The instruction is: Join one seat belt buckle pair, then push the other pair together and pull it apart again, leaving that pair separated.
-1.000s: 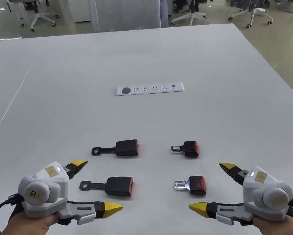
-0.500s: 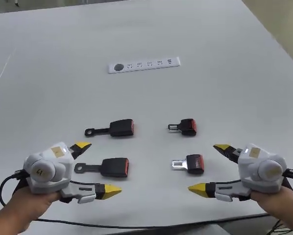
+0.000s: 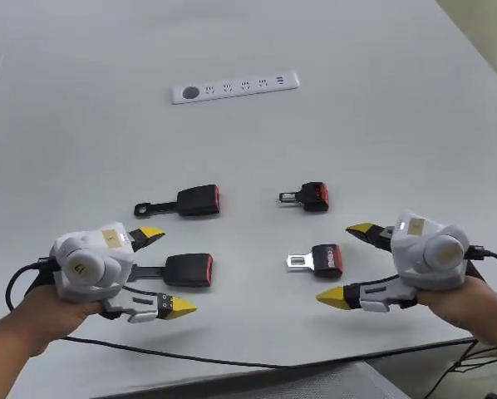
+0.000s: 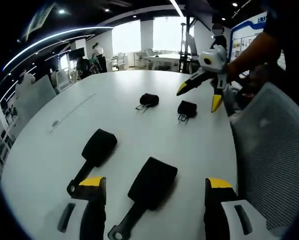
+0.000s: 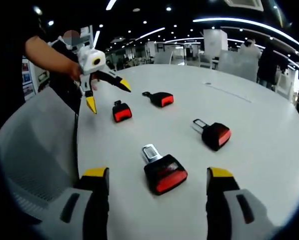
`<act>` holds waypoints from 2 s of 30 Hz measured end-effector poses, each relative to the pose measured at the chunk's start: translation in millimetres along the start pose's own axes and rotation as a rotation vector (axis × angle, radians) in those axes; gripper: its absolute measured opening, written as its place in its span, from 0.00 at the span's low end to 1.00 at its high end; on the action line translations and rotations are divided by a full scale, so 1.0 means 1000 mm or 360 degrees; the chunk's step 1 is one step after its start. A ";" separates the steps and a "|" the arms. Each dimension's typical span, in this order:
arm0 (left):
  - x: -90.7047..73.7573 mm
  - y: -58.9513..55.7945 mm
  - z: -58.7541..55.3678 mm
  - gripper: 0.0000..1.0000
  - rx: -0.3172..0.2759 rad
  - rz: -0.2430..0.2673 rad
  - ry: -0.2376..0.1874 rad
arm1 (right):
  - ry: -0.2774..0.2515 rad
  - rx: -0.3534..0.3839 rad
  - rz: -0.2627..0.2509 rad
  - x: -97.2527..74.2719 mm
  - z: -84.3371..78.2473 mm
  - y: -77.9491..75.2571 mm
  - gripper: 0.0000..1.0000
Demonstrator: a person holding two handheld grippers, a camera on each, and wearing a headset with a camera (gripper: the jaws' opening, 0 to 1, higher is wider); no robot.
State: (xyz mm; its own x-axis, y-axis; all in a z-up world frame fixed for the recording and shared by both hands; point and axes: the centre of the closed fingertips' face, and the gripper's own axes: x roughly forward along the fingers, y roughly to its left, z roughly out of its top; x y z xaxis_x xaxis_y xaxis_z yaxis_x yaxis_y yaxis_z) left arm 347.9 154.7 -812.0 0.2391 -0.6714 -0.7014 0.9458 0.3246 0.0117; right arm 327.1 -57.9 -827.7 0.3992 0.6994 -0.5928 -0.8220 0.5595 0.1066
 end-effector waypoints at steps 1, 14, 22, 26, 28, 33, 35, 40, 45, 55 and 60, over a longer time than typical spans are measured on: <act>0.002 0.000 0.001 0.79 0.0033 -0.0023 0.0016 | 0.0003 -0.0004 0.0014 0.001 0.000 -0.001 0.80; 0.027 0.005 -0.016 0.65 0.0231 -0.0213 0.0186 | 0.0116 -0.0077 0.0195 0.014 -0.011 -0.001 0.71; 0.033 0.003 -0.028 0.51 0.0282 -0.0294 0.0253 | 0.0197 -0.0164 0.0273 0.019 -0.016 -0.006 0.64; 0.033 0.003 -0.028 0.47 0.0282 -0.0293 0.0240 | 0.0204 -0.0208 0.0311 0.021 -0.013 -0.008 0.59; 0.032 0.002 -0.027 0.45 0.0279 -0.0290 0.0237 | 0.0224 -0.0264 0.0348 0.021 -0.015 -0.006 0.53; 0.030 0.003 -0.030 0.40 0.0262 -0.0272 0.0235 | 0.0249 -0.0321 0.0388 0.018 -0.017 -0.002 0.49; 0.029 0.002 -0.030 0.39 0.0249 -0.0260 0.0228 | 0.0254 -0.0346 0.0399 0.016 -0.017 0.001 0.47; 0.028 0.004 -0.029 0.34 0.0271 -0.0261 0.0238 | 0.0282 -0.0417 0.0420 0.013 -0.017 0.003 0.36; 0.028 0.003 -0.029 0.34 0.0334 -0.0300 0.0267 | 0.0278 -0.0457 0.0447 0.011 -0.017 0.003 0.35; 0.026 -0.001 -0.027 0.34 0.0449 -0.0382 0.0336 | 0.0258 -0.0451 0.0486 0.012 -0.015 0.002 0.34; 0.026 -0.002 -0.026 0.34 0.0439 -0.0381 0.0336 | 0.0225 -0.0419 0.0481 0.019 -0.010 0.006 0.34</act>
State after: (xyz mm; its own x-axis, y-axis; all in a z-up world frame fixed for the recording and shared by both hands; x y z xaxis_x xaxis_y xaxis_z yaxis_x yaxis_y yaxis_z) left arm 346.6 154.3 -848.7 -0.0179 -0.5456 -0.8379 0.9994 -0.0339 0.0007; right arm 325.7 -46.0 -846.0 0.0797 0.7363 -0.6719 -0.9765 0.1931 0.0958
